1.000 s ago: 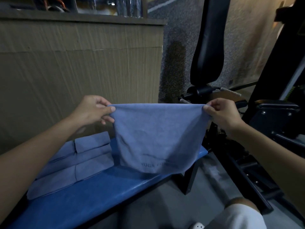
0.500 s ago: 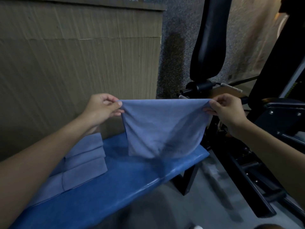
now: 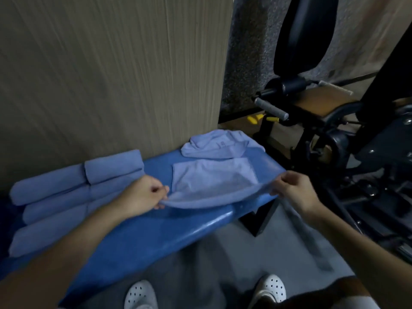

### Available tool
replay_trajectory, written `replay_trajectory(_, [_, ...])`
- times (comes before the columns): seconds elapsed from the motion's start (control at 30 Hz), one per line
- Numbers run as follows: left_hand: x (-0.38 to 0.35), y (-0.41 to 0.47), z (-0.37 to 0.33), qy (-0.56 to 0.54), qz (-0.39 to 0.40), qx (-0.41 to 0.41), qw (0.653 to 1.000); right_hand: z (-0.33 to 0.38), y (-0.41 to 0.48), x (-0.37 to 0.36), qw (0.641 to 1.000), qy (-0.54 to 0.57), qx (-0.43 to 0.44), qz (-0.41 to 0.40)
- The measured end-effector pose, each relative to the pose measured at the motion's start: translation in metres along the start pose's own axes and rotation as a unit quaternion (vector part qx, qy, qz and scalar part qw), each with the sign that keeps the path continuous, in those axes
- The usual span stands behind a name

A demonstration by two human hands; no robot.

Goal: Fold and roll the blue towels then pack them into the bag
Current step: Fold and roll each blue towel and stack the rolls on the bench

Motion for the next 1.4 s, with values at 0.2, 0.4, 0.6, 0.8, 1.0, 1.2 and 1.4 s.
replay_trajectory(0.2, [-0.03,0.012,0.026,0.106,0.109,0.064,0.986,-0.034,-0.011,-0.015,0.996,-0.075,0.003,0.047])
replay_trajectory(0.4, [-0.042,0.042,0.008,0.157,0.009,-0.037,0.987,-0.052,0.008,-0.043,0.994,-0.068,0.0,0.087])
replay_trajectory(0.6, [-0.075,0.076,0.014,0.195,0.043,-0.077,0.977,-0.053,0.042,-0.085,0.971,-0.195,0.038,0.136])
replay_trajectory(0.8, [-0.084,0.08,0.015,0.297,0.068,-0.061,0.951,-0.052,0.056,-0.084,0.923,-0.352,0.119,0.098])
replay_trajectory(1.0, [-0.063,0.105,0.016,0.186,-0.045,-0.077,0.979,-0.043,0.083,-0.072,0.951,-0.282,0.129,0.012])
replay_trajectory(1.2, [-0.046,0.144,0.026,0.126,-0.17,-0.003,0.977,-0.053,0.122,-0.071,0.96,-0.276,0.03,-0.031])
replay_trajectory(1.4, [-0.052,0.165,0.046,0.168,-0.164,0.035,0.971,-0.056,0.14,-0.07,0.955,-0.291,0.037,-0.035])
Point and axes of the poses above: each hand's wrist, its own y-axis towards the middle knuckle, its own x-axis out of the back of the hand, z = x × y, the point moved 6 cm from there along y, towards the middle knuckle, and after that the axes turned 7 degrees about z, right-handed, at the moved point
